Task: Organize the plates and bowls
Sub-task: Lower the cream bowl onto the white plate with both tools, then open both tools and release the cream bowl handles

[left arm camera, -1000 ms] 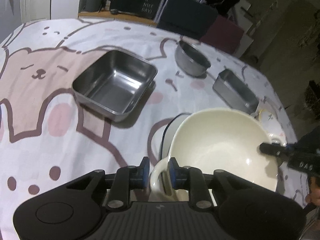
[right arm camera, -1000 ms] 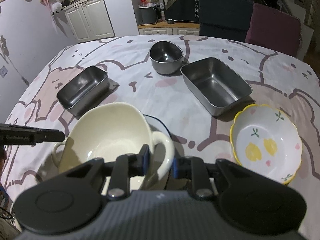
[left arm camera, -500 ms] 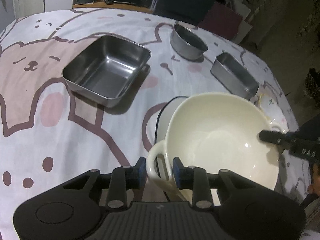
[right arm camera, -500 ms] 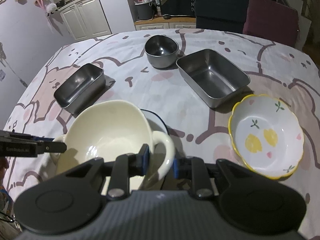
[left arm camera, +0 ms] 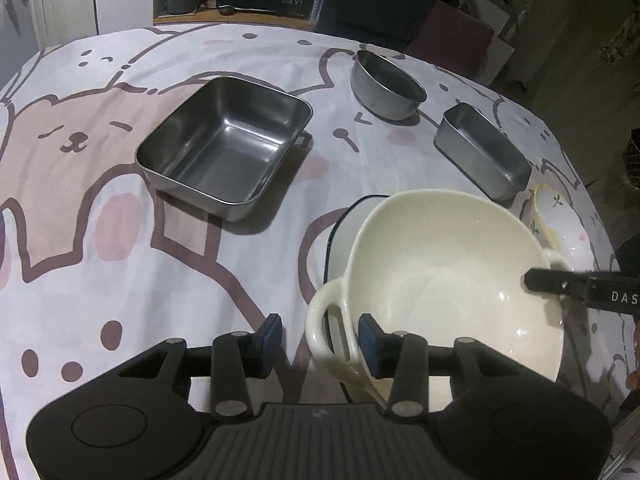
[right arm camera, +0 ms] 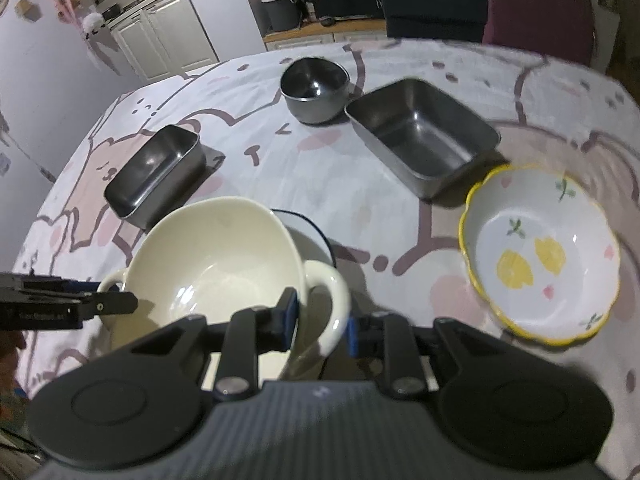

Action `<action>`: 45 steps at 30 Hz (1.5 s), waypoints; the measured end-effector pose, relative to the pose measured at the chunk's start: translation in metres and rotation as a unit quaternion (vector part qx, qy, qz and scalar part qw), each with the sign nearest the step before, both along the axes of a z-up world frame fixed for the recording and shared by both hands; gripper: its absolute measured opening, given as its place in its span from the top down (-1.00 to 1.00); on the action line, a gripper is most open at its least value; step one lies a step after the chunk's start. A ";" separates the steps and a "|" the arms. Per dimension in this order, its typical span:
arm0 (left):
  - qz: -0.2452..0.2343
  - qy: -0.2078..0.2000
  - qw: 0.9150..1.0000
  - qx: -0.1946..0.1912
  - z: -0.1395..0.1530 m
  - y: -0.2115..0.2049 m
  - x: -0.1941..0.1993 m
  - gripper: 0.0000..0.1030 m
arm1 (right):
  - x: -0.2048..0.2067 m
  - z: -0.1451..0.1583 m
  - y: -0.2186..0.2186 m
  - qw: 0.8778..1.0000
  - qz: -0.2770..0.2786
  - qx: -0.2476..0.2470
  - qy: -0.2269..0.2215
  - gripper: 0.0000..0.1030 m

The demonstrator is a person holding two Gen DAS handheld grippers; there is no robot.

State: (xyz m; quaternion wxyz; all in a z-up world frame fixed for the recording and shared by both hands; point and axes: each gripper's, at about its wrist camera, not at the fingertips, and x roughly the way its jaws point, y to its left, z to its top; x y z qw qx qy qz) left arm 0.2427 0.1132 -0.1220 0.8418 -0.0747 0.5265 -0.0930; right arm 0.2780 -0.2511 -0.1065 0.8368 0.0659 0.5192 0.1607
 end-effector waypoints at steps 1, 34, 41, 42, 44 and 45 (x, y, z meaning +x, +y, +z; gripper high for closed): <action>0.000 -0.001 1.000 0.000 0.000 0.000 0.000 0.13 | 0.002 -0.003 -0.002 1.000 -0.005 0.009 0.013 0.44; -0.011 -0.007 1.000 0.006 0.002 -0.003 0.000 0.12 | 0.010 -0.016 -0.004 0.999 0.002 0.004 0.034 0.33; -0.008 -0.007 1.000 0.016 0.001 -0.004 0.000 -0.05 | 0.010 -0.017 -0.003 1.000 0.010 0.002 0.029 0.31; -0.007 -0.007 1.000 0.020 0.001 -0.004 0.000 -0.07 | 0.009 -0.017 -0.003 1.000 0.012 -0.004 0.025 0.16; -0.007 -0.008 1.000 0.022 0.001 -0.004 -0.001 -0.07 | 0.008 -0.018 -0.002 1.000 0.012 -0.023 0.016 -0.05; -0.008 -0.009 1.000 0.025 0.002 -0.005 -0.001 -0.06 | 0.008 -0.018 -0.002 0.999 0.013 -0.026 0.015 -0.08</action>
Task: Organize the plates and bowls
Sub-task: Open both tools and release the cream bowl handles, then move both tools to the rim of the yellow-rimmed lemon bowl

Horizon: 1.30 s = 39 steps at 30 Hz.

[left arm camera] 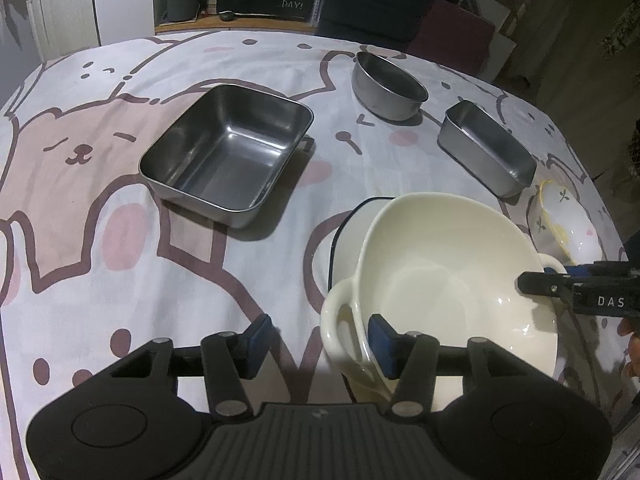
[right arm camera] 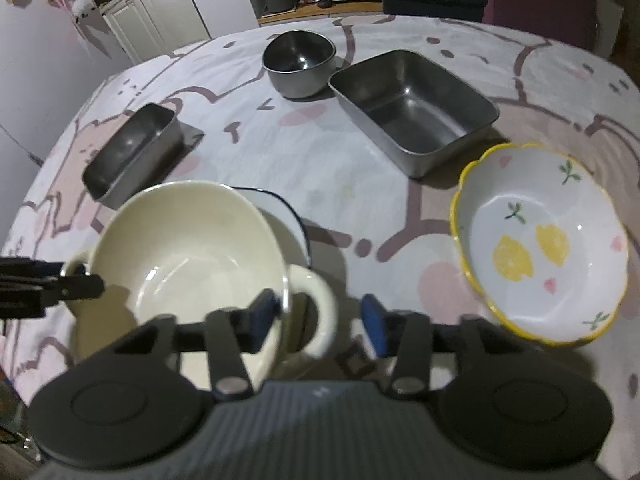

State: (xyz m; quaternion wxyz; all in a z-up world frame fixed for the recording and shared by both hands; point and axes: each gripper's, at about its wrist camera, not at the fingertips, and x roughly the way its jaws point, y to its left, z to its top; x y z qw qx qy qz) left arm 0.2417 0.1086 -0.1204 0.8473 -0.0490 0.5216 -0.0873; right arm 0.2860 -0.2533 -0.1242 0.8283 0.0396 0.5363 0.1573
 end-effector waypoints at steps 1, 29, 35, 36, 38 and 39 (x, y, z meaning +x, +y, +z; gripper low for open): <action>-0.001 -0.001 1.000 0.003 0.000 -0.001 -0.001 -0.06 | 0.000 0.000 -0.001 1.000 0.001 0.001 0.000 -0.11; 0.003 -0.075 0.997 0.004 0.049 -0.063 -0.010 -1.00 | -0.028 0.054 -0.065 0.993 -0.048 0.031 -0.108 -0.99; -0.010 -0.094 0.995 -0.014 0.056 -0.102 0.001 -1.00 | -0.023 0.066 -0.113 0.983 -0.115 0.031 -0.141 -0.99; -0.011 -0.096 0.995 -0.018 0.057 -0.109 0.003 -1.00 | -0.022 0.067 -0.120 0.981 -0.124 0.027 -0.146 -0.99; -0.014 -0.101 0.994 -0.028 0.058 -0.123 0.008 -1.00 | -0.021 0.067 -0.131 0.978 -0.138 0.018 -0.156 -0.99; -0.017 -0.103 0.994 -0.032 0.058 -0.130 0.011 -1.00 | -0.020 0.067 -0.137 0.976 -0.144 0.012 -0.161 -0.99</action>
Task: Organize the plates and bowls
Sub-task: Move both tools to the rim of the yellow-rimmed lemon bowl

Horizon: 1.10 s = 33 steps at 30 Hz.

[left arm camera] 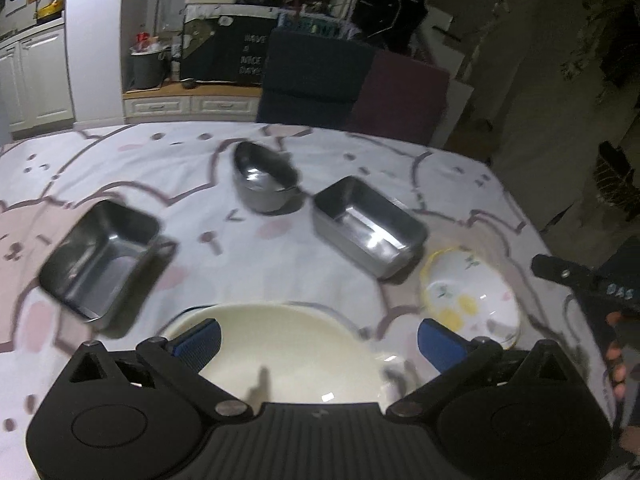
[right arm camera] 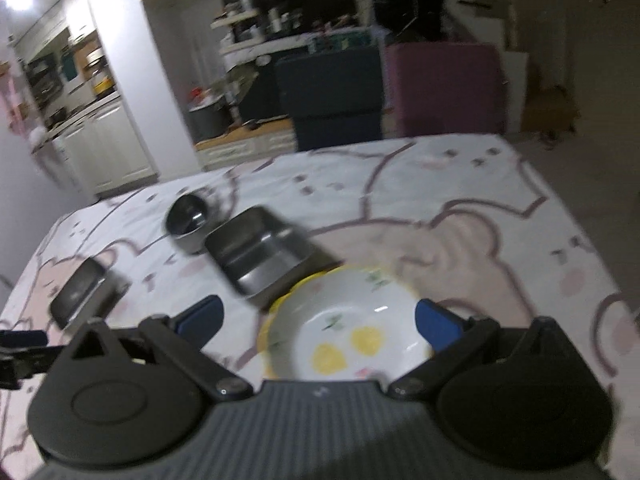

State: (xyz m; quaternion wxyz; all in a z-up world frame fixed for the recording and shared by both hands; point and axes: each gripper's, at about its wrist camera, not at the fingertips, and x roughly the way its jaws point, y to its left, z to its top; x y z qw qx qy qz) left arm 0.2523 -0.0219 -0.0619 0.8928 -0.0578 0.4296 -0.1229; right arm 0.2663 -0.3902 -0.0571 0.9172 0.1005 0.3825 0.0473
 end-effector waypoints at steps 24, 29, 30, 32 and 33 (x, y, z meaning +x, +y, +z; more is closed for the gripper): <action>-0.020 0.023 0.999 0.030 -0.047 -0.136 0.058 -1.00 | 0.035 -0.047 -0.070 0.998 -0.029 -0.034 0.041 -0.99; -0.068 -0.008 0.997 0.037 -0.050 -0.146 0.057 -1.00 | 0.037 -0.055 -0.066 0.998 0.002 -0.049 0.027 -0.99; -0.080 -0.012 0.996 0.037 -0.050 -0.147 0.056 -1.00 | 0.039 -0.057 -0.065 0.998 0.005 -0.052 0.030 -0.99; -0.105 -0.012 0.994 0.031 -0.051 -0.149 0.056 -1.00 | 0.042 -0.061 -0.063 0.998 0.004 -0.060 0.036 -0.99; -0.108 -0.007 0.994 0.027 -0.051 -0.149 0.057 -1.00 | 0.044 -0.063 -0.062 0.997 0.006 -0.061 0.038 -0.99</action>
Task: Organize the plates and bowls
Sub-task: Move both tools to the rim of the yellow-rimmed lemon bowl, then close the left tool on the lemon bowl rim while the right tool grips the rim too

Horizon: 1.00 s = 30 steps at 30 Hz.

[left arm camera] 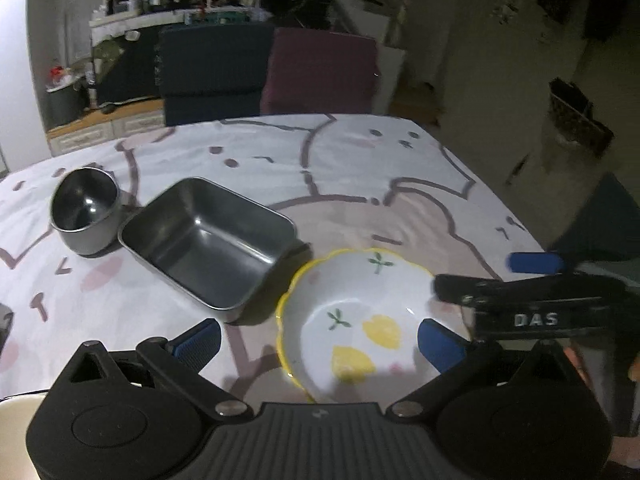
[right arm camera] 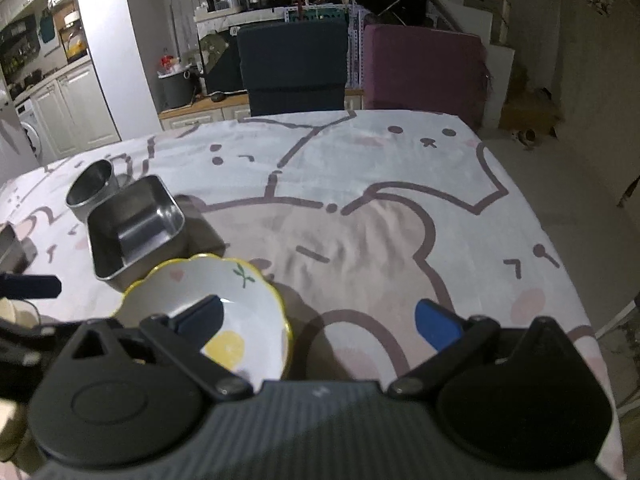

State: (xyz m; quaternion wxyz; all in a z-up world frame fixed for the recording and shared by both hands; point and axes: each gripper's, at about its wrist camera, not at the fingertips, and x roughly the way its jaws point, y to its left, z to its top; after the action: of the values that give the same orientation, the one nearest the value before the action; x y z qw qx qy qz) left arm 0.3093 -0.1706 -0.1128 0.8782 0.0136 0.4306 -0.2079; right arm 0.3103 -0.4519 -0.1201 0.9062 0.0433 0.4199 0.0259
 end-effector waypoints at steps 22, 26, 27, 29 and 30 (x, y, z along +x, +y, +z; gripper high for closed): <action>0.018 0.107 0.994 -0.014 -0.026 0.010 0.025 0.34 | 0.011 -0.020 0.003 0.992 0.005 0.061 0.109 0.79; 0.022 0.115 0.993 -0.009 -0.033 0.009 0.028 0.41 | 0.014 -0.026 0.000 0.991 0.002 0.077 0.114 0.77; 0.023 0.115 0.993 -0.007 -0.034 0.009 0.028 0.41 | 0.015 -0.027 0.000 0.990 0.002 0.079 0.114 0.77; 0.023 0.118 0.993 -0.003 -0.038 0.008 0.030 0.43 | 0.015 -0.027 -0.002 0.990 0.002 0.081 0.119 0.76; 0.023 0.120 0.992 -0.001 -0.040 0.007 0.031 0.47 | 0.015 -0.028 -0.001 0.989 0.003 0.081 0.120 0.76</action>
State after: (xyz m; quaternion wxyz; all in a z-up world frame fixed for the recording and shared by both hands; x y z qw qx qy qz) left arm 0.3399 -0.1635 -0.1528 0.8246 -0.0226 0.5330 -0.1884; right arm 0.3254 -0.4534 -0.1479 0.8424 0.1178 0.5227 0.0575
